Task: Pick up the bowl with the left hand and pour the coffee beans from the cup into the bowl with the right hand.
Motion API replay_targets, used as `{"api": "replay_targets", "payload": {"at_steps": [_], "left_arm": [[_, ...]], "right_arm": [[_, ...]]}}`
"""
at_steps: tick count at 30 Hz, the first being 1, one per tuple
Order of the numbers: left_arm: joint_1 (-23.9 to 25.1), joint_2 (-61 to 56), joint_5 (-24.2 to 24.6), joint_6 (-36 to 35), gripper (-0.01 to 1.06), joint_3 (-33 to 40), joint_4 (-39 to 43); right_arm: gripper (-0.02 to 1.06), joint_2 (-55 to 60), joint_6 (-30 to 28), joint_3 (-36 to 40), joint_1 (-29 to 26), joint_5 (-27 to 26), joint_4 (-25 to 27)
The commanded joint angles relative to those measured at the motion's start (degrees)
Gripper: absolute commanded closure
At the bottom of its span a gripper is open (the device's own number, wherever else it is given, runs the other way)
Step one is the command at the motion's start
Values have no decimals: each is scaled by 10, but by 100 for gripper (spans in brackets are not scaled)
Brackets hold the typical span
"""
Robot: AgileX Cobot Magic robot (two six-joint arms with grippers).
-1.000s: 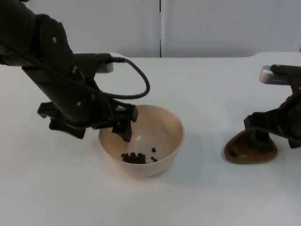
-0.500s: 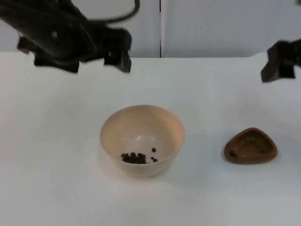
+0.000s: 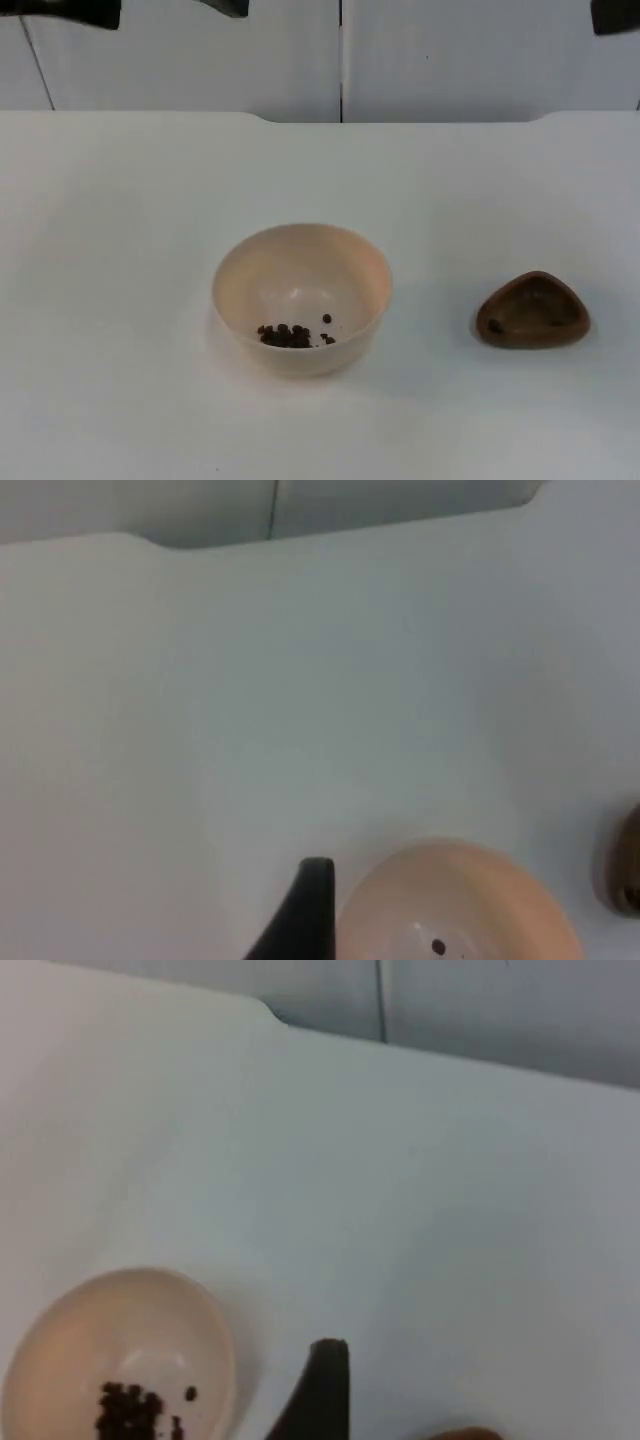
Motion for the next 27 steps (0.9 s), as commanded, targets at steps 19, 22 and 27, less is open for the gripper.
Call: {"api": "replay_targets", "payload": {"at_steps": [19,22,27], "left_arm": [[0,-196,121,67,17,0,-8],[0,-225,142,68,17,0,-9],[0,-269,175,78,17,0,-9]], "right_arm": [[26,-180,-33,32,25,72,0],[26,-217,-45,63,25,72,0],[26,-273,-47,104,25,72,0]]}}
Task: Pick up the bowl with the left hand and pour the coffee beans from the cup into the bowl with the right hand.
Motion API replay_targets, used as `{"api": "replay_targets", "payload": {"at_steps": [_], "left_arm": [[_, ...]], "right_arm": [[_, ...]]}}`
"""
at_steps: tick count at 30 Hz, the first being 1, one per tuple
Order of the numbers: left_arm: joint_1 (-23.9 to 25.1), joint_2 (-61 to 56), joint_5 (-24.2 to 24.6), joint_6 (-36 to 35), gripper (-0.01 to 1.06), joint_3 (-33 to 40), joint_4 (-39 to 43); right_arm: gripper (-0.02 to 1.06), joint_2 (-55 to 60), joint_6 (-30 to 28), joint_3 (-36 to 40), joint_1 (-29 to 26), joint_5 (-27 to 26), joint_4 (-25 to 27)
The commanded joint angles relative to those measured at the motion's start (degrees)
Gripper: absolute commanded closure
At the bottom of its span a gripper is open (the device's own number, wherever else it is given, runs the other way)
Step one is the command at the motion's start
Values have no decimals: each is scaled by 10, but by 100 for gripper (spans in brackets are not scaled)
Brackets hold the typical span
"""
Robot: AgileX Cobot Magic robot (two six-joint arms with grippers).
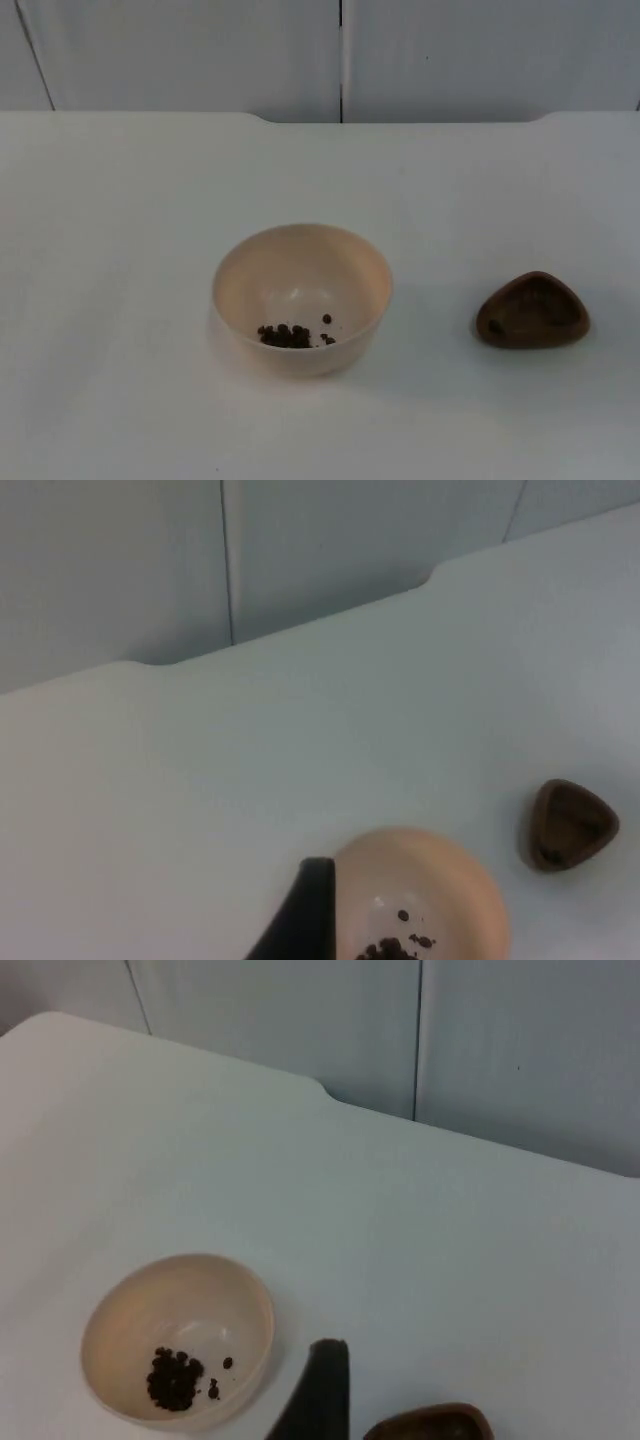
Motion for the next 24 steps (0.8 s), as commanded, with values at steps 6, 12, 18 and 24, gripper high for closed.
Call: {"api": "replay_targets", "payload": {"at_steps": [6,12,18,24], "left_arm": [[0,-90,33,11,17,30,-11],[0,-182,29,11,17,117,-16],[0,-295,35,11,17,191,-6],[0,-367,60,11,17,207,22]], "right_arm": [[26,-98,-7,58,2,-1,0],[26,-164,-7,82,2,7,0],[26,-218,-25,84,2,48,0],[26,-246,-42,84,2,72,0]]}}
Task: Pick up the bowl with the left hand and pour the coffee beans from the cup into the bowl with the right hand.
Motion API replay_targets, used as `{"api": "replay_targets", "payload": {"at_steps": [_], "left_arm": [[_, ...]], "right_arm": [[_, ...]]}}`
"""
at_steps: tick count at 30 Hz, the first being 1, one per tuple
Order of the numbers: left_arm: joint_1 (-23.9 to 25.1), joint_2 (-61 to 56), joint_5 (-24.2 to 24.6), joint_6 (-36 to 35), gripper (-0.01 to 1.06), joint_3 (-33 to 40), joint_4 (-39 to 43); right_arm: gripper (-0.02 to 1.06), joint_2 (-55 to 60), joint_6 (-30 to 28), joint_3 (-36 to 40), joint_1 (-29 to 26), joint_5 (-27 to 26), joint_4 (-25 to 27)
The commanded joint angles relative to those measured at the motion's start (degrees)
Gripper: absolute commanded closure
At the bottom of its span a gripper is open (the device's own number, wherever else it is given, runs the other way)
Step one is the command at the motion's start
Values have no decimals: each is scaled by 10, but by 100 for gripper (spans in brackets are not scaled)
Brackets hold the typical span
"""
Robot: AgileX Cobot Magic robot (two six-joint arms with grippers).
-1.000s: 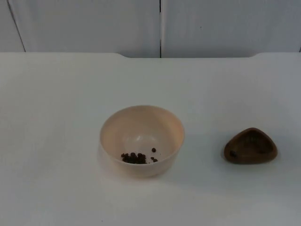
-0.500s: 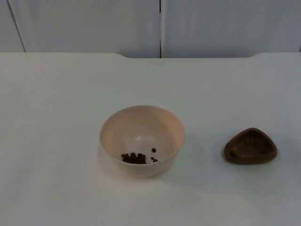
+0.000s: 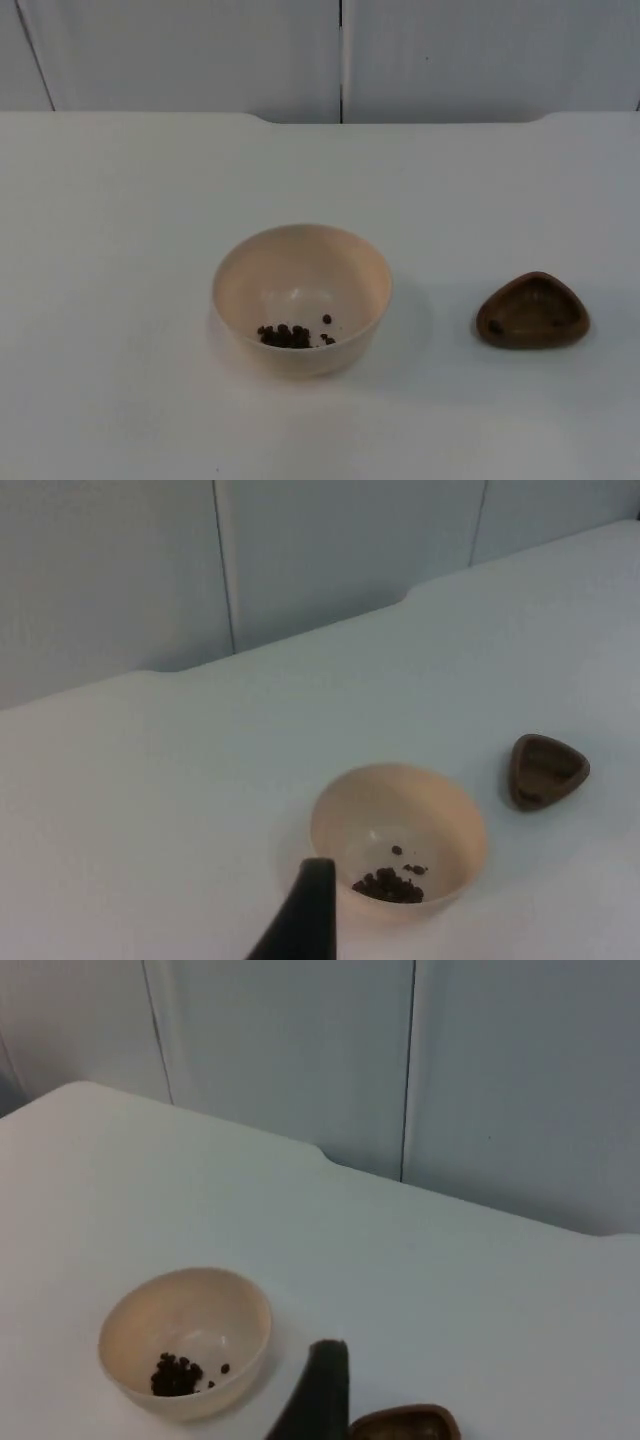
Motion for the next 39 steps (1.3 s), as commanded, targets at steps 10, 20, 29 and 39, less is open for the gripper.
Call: {"api": "replay_targets", "payload": {"at_steps": [10,20,29,39], "left_arm": [[0,-121,66,-6,17,48,19],[0,-176,120,-9,17,55,56],[0,-176,138,-36,17,99,62],[0,-176,128,-50,17,108,65]], "right_arm": [[26,-91,-24,37,2,31,0],[26,-186,-37,40,2,120,0],[26,-217,-26,41,2,195,8],[26,-217,-1,54,1,247,0]]}}
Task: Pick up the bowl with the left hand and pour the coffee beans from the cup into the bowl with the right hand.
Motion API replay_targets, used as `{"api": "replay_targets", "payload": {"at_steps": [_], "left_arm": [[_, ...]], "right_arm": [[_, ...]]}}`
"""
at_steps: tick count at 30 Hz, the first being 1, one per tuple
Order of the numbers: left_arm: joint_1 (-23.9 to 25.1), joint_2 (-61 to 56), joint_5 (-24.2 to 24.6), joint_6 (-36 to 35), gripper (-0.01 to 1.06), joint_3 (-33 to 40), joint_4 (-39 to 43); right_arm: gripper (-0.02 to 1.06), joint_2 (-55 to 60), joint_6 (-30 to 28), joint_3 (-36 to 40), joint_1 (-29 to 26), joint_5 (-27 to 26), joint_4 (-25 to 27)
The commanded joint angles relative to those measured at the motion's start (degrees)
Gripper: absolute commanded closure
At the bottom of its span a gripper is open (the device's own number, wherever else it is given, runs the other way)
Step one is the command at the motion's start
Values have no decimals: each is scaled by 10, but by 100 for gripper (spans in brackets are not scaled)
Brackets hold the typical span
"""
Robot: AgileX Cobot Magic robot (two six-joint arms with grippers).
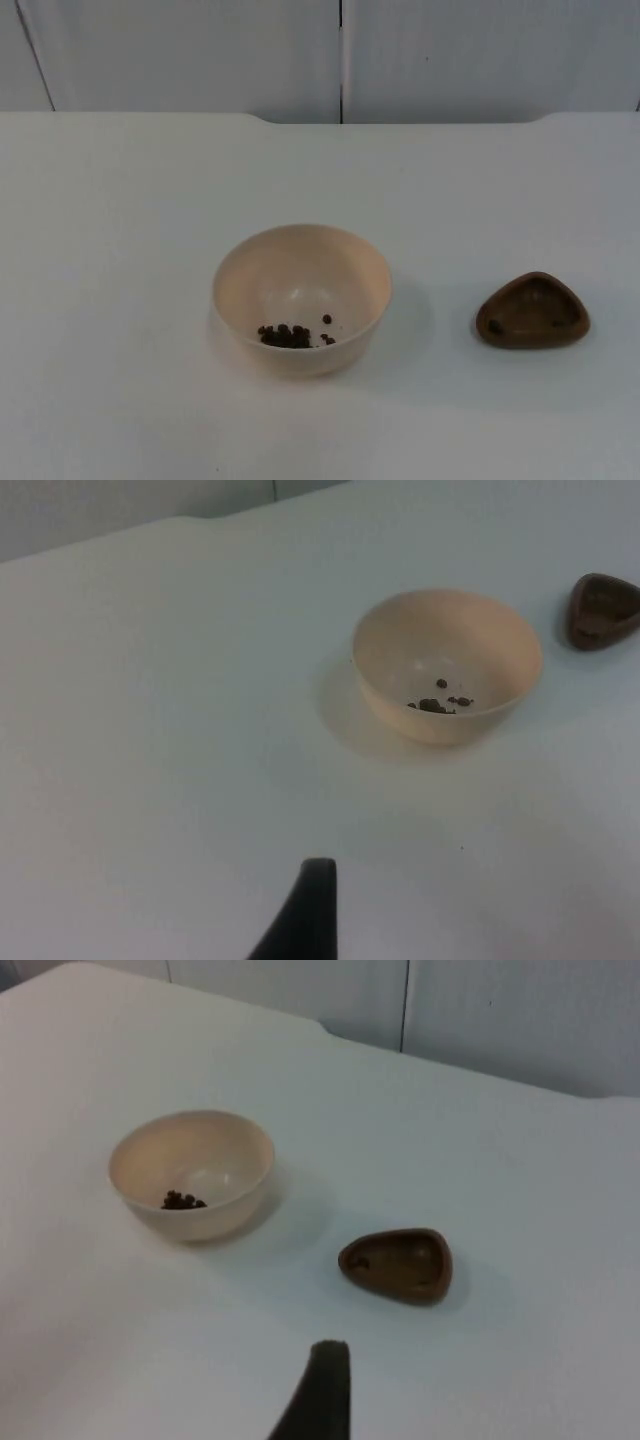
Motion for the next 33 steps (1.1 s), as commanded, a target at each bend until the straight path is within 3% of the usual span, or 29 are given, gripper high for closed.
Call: {"api": "replay_targets", "payload": {"at_steps": [1,16,19,21,22,33], "left_arm": [[0,-2,-7,-4,17,3,2],[0,-2,-7,-4,17,3,2],[0,-2,-7,-3,12,3,2],[0,-2,-7,-3,0,3,2],[0,-2,-7,-3,0,3,2],[0,-2,-7,-3,0,3,3]], "right_arm": [[26,-2,2,10,1,22,0],[25,-2,11,15,1,27,-14],[16,-2,11,15,1,27,-14],[1,-2,11,15,1,27,-14],[-1,-2,11,15,1,27,-14],[-1,-2,11,15,1,26,-12]]}}
